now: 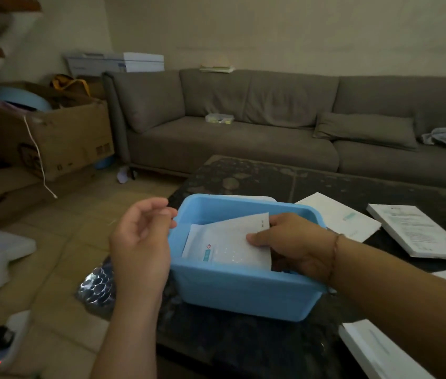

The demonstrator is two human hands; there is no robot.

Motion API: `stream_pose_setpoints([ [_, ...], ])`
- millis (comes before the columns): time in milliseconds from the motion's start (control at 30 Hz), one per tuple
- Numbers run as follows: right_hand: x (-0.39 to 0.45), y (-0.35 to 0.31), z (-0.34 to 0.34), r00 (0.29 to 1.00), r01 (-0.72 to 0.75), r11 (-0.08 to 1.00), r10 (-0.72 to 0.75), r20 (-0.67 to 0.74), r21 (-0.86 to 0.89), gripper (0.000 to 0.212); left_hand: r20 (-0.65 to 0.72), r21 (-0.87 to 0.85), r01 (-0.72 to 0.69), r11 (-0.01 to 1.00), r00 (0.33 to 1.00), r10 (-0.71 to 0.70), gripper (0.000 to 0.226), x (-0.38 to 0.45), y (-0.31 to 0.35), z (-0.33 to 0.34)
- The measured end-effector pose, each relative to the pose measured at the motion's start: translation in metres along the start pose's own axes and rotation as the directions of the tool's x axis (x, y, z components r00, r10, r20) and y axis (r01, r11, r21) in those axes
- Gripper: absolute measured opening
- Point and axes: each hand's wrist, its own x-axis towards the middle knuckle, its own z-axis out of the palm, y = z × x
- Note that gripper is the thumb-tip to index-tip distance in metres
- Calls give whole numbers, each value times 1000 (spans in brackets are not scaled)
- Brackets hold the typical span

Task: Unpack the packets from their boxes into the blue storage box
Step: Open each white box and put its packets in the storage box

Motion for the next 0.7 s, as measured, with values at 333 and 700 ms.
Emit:
stream_pose_setpoints([
  [333, -19, -27, -15, 996, -60, 829, 83, 16, -557, 46, 16, 18, -46, 999, 999, 45, 16, 2, -6, 3],
  [700, -7, -18, -1, 973, -208, 916, 230, 23, -342, 69, 32, 26, -57, 998, 998, 56, 12, 0, -8, 4],
])
